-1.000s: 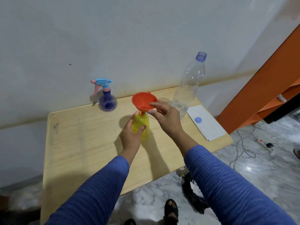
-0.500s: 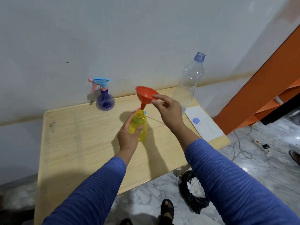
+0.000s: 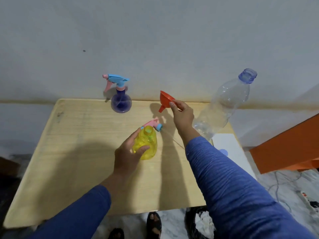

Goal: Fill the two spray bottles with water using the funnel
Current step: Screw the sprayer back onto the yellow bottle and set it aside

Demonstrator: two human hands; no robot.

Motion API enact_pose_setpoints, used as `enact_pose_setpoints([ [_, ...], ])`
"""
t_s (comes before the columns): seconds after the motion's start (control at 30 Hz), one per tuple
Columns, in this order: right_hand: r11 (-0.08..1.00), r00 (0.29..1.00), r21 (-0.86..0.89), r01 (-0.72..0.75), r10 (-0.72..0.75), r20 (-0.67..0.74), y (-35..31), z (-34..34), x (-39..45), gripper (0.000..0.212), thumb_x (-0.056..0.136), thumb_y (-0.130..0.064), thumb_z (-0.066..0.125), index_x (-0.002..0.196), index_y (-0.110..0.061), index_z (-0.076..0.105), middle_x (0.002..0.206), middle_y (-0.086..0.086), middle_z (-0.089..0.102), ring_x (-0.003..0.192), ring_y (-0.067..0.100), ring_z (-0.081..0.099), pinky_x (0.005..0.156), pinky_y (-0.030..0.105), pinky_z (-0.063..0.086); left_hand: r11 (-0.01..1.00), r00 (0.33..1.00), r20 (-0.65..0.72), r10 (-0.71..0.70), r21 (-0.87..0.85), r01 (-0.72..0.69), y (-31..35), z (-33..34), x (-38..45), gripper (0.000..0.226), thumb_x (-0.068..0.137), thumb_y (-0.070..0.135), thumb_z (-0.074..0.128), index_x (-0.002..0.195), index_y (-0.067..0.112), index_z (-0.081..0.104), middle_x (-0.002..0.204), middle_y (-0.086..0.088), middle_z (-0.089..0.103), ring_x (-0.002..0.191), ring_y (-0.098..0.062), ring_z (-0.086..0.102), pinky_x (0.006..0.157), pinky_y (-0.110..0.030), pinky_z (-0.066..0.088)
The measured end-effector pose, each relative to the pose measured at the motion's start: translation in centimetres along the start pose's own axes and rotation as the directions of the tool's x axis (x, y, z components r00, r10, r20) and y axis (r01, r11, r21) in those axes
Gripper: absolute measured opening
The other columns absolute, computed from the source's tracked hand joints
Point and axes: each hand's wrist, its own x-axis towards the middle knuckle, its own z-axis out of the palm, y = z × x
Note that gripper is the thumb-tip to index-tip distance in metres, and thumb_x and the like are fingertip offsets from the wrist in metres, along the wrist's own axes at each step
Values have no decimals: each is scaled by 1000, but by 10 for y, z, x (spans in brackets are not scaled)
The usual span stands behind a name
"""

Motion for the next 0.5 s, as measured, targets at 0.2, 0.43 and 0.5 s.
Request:
enact_pose_setpoints([
  [0.2, 993, 993, 34, -111, 110, 46, 33, 12, 26, 19, 86, -21, 65, 104, -16, 70, 109, 2, 70, 99, 14, 61, 71, -1, 40, 999, 997, -80, 16, 37, -13, -3, 7, -3, 67, 63, 61, 64, 125, 56, 40, 113, 43, 53, 112, 7, 55, 95, -16, 42],
  [0.43, 974, 973, 80, -213, 204, 109, 46, 13, 33, 27, 88, -17, 64, 114, -15, 67, 115, 5, 68, 93, 8, 58, 75, 2, 43, 997, 992, -125, 11, 74, -2, -7, 13, -3, 68, 73, 32, 77, 127, 56, 43, 117, 40, 53, 111, 15, 52, 95, -8, 40],
  [0.5, 966, 965, 80, -245, 235, 119, 49, 14, 32, 44, 87, -20, 65, 130, -20, 55, 125, 9, 62, 104, 13, 59, 96, 23, 46, 997, 991, -132, 3, 73, 7, -6, 13, -4, 69, 74, 28, 76, 128, 54, 43, 116, 43, 52, 110, 16, 51, 94, -7, 40],
])
